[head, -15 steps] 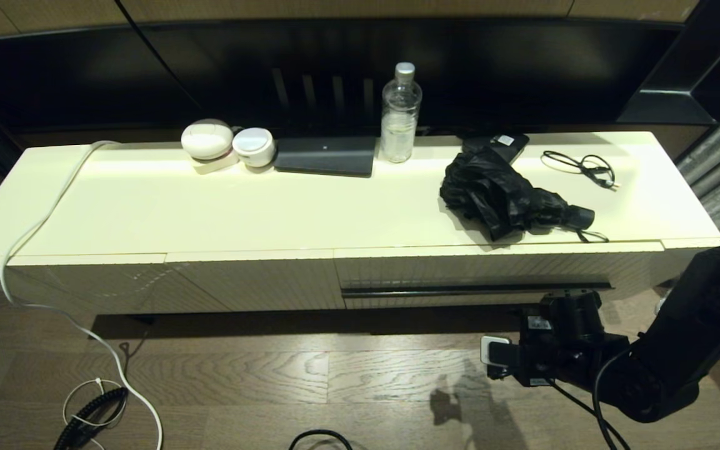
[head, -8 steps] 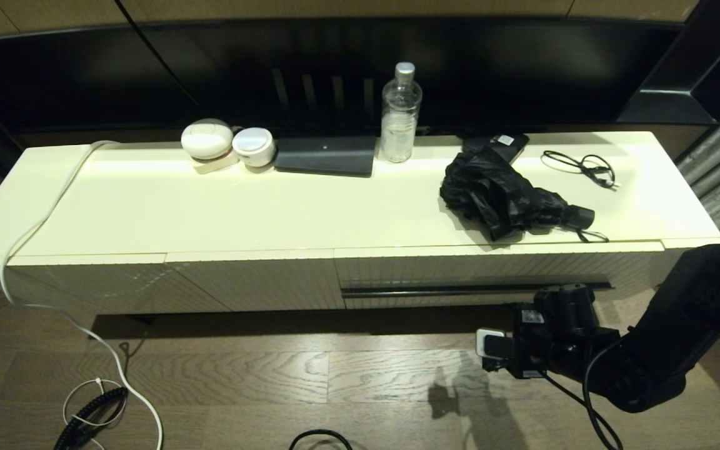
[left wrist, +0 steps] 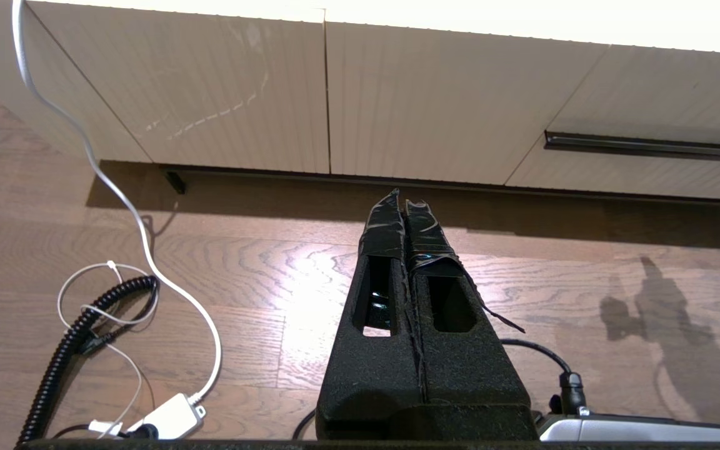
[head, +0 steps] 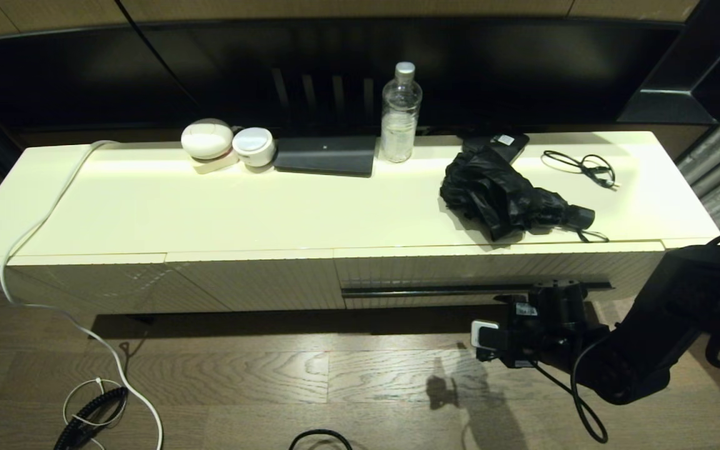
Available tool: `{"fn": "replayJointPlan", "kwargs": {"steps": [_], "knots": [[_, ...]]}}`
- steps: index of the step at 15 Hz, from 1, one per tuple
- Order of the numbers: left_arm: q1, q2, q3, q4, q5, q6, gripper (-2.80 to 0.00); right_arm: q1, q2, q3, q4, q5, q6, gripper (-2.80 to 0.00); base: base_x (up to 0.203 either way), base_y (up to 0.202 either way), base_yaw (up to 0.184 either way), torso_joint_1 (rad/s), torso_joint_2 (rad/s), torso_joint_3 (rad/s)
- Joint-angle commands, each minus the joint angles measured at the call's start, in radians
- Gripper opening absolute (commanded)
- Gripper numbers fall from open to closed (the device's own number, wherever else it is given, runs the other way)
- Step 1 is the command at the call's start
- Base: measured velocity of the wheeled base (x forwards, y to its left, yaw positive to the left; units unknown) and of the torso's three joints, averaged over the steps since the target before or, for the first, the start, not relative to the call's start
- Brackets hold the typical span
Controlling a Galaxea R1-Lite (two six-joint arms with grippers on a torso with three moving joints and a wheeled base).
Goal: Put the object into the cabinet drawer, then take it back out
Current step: Open the drawer
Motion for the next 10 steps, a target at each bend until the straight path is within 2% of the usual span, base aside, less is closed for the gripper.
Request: {"fn": "replayJointPlan", "kwargs": {"steps": [1, 10], "knots": [[0.0, -0.002, 0.0, 0.0, 0.0, -0.001, -2.8, -0.001, 0.029, -0.017, -0.006, -0.001, -0.007, 0.0, 0.0, 0.0, 0.0, 0.0, 0.0, 0.0], [0.0, -0.002, 0.0, 0.0, 0.0, -0.001, -2.8, -0.013, 0.048, -0.077, -0.021, -0.001, -0.011, 0.0, 0.0, 0.0, 0.0, 0.0, 0.0, 0.0]]}}
